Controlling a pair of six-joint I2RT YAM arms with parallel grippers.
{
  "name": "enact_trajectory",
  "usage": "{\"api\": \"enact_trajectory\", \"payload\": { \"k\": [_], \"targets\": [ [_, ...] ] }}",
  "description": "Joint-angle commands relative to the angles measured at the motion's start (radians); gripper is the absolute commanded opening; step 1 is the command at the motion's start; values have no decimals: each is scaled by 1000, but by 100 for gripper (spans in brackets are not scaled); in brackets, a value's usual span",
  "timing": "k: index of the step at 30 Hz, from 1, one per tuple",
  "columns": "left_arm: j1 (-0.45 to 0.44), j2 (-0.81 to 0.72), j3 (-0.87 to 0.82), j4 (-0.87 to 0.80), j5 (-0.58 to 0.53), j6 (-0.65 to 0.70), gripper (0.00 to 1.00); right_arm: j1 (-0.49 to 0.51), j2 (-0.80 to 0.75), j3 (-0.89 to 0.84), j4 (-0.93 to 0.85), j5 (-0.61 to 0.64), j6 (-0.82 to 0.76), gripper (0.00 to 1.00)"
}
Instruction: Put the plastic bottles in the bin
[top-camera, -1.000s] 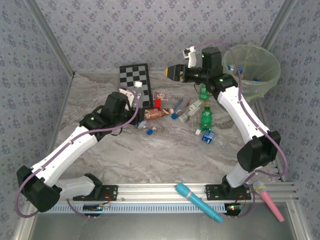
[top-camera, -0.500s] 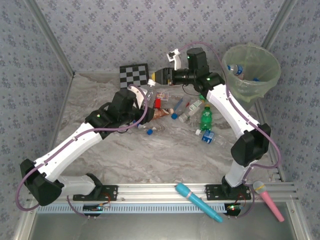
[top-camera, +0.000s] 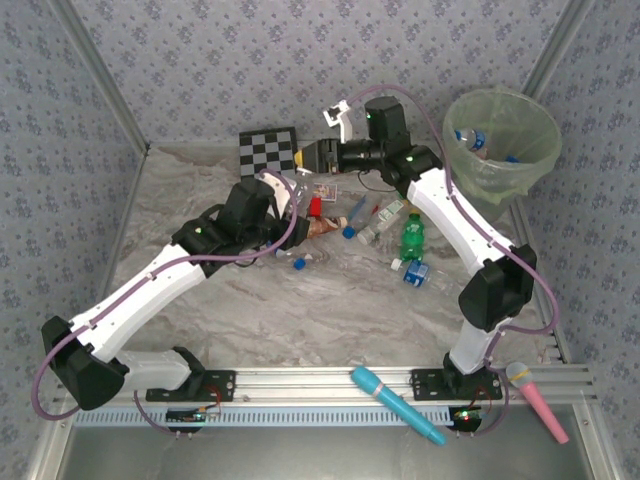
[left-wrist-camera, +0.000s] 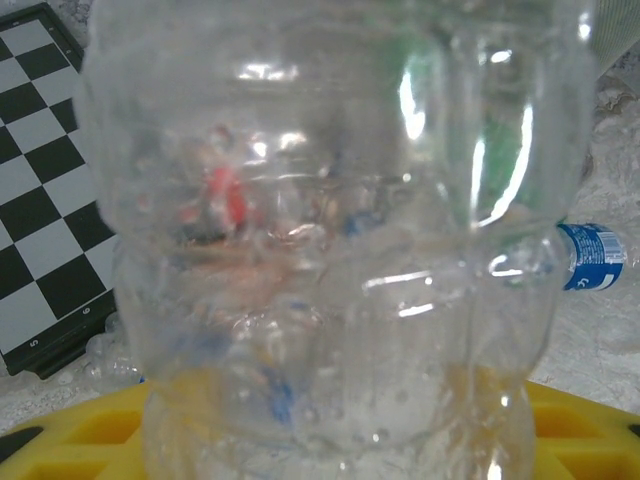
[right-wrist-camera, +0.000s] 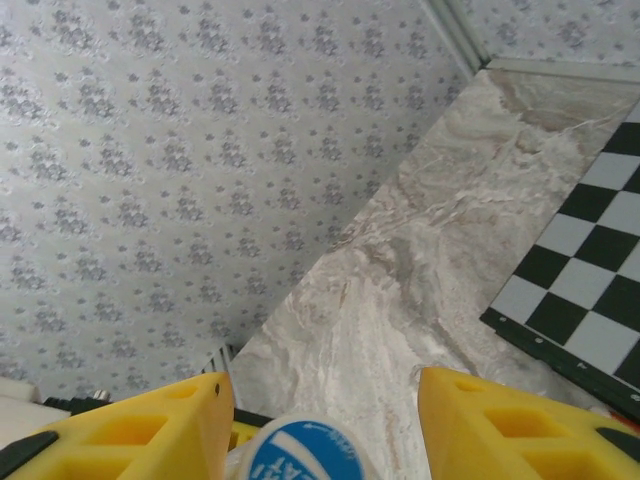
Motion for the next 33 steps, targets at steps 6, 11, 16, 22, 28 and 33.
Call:
{"api": "enact_trajectory", "payload": {
  "k": [6,11,16,22,28,33],
  "targets": [
    [-8,26,49,16,-8,9,58,7,15,36,-61,-72,-36,47],
    [-7,24,46,21,-14,13,58,-3,6,33,-79,-72,-40,35],
    [-7,26,52,20,-17,13,65,-21,-13,35,-73,-53,-36,32],
    [-7,15,66,22,-41,9,100,-79,-59,58,-119,29,-71,31],
    [-7,5,76,30,-48,-4,100,-225,-126,79,-197,132,-126,30],
    [-7,-3,55,47,-53,-13,100,-388,-174,135,-266,231,-180,30]
  ]
}}
